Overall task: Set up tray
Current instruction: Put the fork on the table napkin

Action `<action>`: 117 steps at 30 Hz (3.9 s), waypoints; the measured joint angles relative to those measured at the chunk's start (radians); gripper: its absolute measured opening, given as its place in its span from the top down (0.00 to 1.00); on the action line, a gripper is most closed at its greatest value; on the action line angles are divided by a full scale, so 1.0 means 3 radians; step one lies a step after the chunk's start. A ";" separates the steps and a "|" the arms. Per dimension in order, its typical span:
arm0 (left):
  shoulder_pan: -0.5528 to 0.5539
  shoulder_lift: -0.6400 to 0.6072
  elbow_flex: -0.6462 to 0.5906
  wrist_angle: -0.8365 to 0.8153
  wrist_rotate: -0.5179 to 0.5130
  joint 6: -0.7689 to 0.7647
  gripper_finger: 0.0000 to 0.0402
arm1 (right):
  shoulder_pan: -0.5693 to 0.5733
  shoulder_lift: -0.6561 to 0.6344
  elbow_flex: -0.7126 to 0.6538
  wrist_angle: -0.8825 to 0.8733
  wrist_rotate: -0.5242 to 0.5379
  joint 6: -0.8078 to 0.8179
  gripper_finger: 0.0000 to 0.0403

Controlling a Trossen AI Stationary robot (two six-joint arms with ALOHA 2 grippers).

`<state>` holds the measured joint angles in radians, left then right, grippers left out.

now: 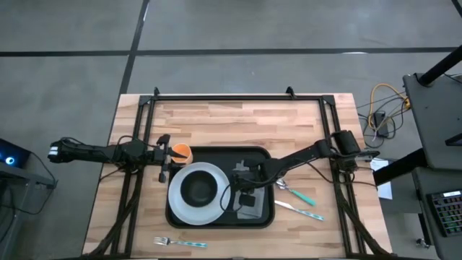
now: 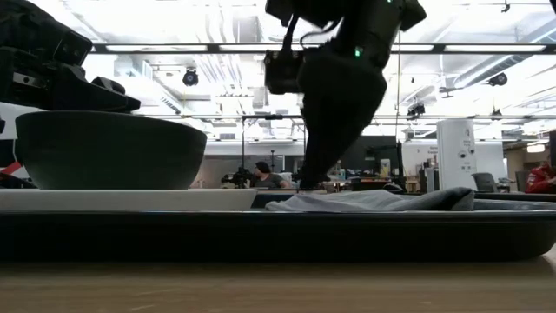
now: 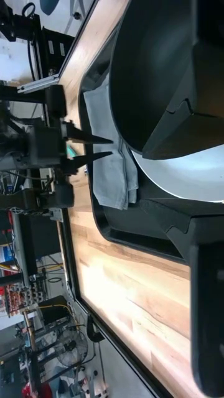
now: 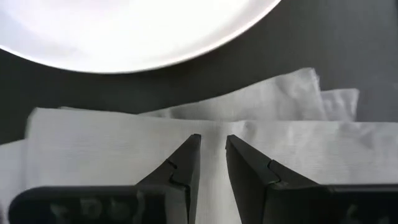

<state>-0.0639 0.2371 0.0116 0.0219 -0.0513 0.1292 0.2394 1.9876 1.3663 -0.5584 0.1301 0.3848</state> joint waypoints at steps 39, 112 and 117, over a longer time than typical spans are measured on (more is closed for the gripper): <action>0.0000 0.0000 -0.0001 0.0003 -0.0003 -0.0061 0.77 | 0.0118 -0.0315 -0.0332 0.1485 -0.0909 -0.1114 0.83; -0.0001 0.0038 -0.0006 0.0038 -0.0002 -0.0489 0.77 | -0.1100 -0.5822 -0.4457 0.2938 -0.1104 -0.0757 0.83; -0.0002 0.0038 -0.0006 0.0038 0.0000 -0.0508 0.77 | -0.1099 -0.6120 -0.4475 0.2664 -0.1097 -0.0794 0.83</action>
<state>-0.0646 0.2485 0.0097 0.0334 -0.0513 -0.0233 -0.0902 0.1516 0.0238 0.2407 -0.1992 0.1466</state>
